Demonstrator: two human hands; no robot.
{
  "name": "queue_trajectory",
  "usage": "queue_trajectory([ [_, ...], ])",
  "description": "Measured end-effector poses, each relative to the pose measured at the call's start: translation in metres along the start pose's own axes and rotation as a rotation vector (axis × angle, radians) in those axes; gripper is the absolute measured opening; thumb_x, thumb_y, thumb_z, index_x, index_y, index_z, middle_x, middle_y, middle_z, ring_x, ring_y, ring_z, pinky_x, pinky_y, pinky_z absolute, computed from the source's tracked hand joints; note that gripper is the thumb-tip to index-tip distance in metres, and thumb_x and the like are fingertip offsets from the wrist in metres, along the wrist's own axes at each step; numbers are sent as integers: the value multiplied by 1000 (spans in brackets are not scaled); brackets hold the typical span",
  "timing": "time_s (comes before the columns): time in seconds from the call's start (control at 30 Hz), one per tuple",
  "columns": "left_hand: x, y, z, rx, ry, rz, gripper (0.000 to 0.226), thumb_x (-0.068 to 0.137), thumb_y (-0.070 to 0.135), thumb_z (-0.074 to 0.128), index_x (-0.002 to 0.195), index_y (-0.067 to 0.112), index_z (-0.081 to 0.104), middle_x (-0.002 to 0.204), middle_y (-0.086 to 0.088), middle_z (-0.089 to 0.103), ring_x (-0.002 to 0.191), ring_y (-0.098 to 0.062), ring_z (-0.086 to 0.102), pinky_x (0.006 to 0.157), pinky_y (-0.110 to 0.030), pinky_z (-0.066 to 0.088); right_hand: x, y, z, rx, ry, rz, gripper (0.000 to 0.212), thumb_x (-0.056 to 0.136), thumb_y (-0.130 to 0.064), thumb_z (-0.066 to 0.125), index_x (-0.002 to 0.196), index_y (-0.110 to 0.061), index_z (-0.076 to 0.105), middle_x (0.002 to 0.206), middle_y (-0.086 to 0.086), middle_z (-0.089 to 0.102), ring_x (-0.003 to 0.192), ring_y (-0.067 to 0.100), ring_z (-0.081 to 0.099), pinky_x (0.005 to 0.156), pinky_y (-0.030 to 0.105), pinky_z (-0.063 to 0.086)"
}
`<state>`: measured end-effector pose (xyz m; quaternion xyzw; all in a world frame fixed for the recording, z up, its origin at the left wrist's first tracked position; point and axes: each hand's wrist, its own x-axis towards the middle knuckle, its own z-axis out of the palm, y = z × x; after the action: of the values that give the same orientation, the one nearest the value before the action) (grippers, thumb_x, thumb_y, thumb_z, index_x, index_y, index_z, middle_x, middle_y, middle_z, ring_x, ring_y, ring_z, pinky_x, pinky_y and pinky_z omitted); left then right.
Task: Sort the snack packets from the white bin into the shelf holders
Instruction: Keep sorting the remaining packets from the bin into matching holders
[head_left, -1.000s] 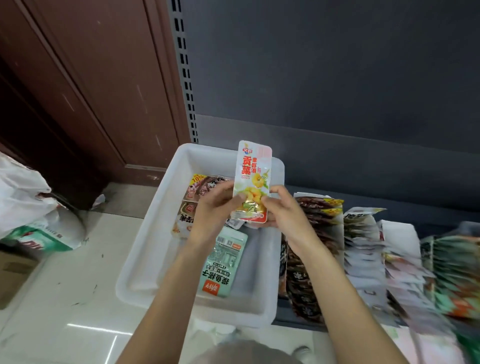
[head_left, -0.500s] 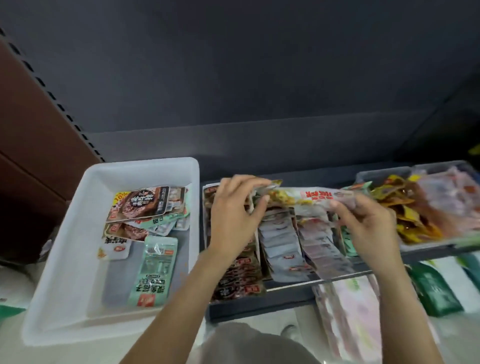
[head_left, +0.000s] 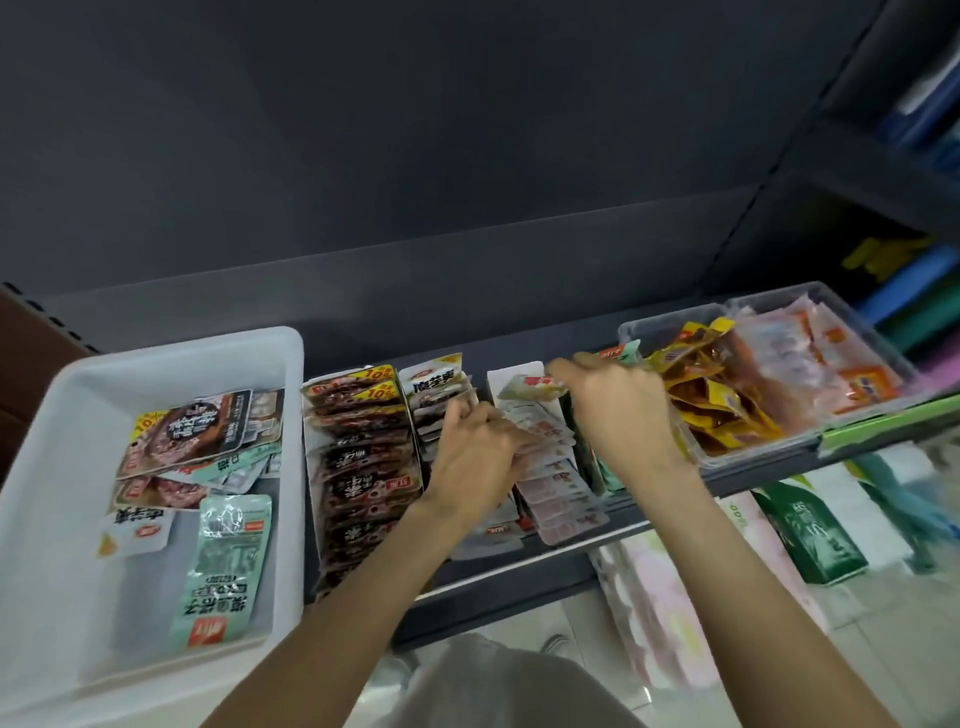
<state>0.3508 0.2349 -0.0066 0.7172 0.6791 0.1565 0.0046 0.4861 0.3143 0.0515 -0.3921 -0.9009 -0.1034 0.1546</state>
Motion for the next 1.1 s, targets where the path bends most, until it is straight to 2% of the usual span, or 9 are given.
queue_trajectory([
  [0.07, 0, -1, -1, -7, 11, 12, 12, 74, 32, 76, 85, 34, 74, 76, 13, 72, 78, -16, 59, 76, -33, 25, 9, -15, 15, -91, -132, -71, 28, 43, -12, 81, 62, -24, 66, 51, -4, 56, 40, 17, 56, 43, 17, 24],
  [0.17, -1, -5, 2, 19, 31, 27, 14, 82, 31, 60, 86, 28, 73, 79, 10, 71, 83, -17, 59, 79, -33, 27, 11, -16, 47, -127, -255, -180, 26, 41, -18, 82, 57, -26, 64, 48, -5, 57, 40, 14, 57, 50, 19, 39],
  [0.37, -9, -13, -13, -22, 165, 93, 33, 87, 36, 42, 99, 27, 71, 94, 12, 71, 97, -12, 57, 89, -29, 30, 1, -3, 61, -78, -263, -201, 18, 71, -23, 75, 89, -23, 72, 74, -3, 71, 86, 25, 59, 74, 35, 32],
  [0.5, -36, -35, -46, -199, 497, -33, 25, 91, 30, 53, 103, 19, 71, 96, 9, 70, 96, -8, 56, 85, -25, 36, -1, -11, 33, 272, -92, -123, 44, 75, -3, 67, 118, -14, 66, 104, 4, 70, 104, 29, 58, 86, 42, 43],
  [0.63, -92, -91, -73, -228, 715, -275, 25, 91, 23, 50, 96, 12, 72, 75, 1, 70, 69, -15, 60, 70, -27, 42, 13, -58, -14, 710, 23, -141, 33, 88, -5, 49, 113, -16, 67, 99, -4, 71, 93, 14, 65, 81, 36, 54],
  [0.77, -145, -164, -75, -161, 628, -584, 26, 89, 25, 49, 102, 14, 70, 89, -1, 70, 80, -22, 63, 67, -33, 51, 35, -137, -19, 985, -38, -310, 26, 93, -12, 49, 107, -17, 70, 94, -9, 71, 84, 3, 66, 72, 26, 55],
  [0.9, -175, -234, -57, -69, 309, -832, 24, 81, 8, 64, 105, 12, 68, 105, -13, 67, 91, -34, 61, 74, -38, 49, 66, -226, 15, 885, -204, -357, 26, 94, -16, 49, 109, -20, 69, 103, -7, 71, 82, 9, 66, 72, 31, 55],
  [1.03, -185, -276, -42, -453, 61, -1244, 26, 86, 33, 54, 96, 13, 67, 97, -13, 69, 90, -32, 62, 76, -34, 47, 95, -300, 74, 675, -413, -310, 33, 94, -10, 46, 122, -18, 62, 127, 0, 61, 113, 19, 56, 91, 33, 45],
  [1.1, -189, -287, -28, -696, 111, -1347, 40, 73, 47, 52, 92, 15, 67, 93, -11, 70, 90, -30, 64, 82, -39, 53, 104, -325, 103, 619, -480, -263, 38, 93, -6, 47, 127, -16, 58, 136, 4, 52, 124, 24, 48, 98, 36, 42],
])
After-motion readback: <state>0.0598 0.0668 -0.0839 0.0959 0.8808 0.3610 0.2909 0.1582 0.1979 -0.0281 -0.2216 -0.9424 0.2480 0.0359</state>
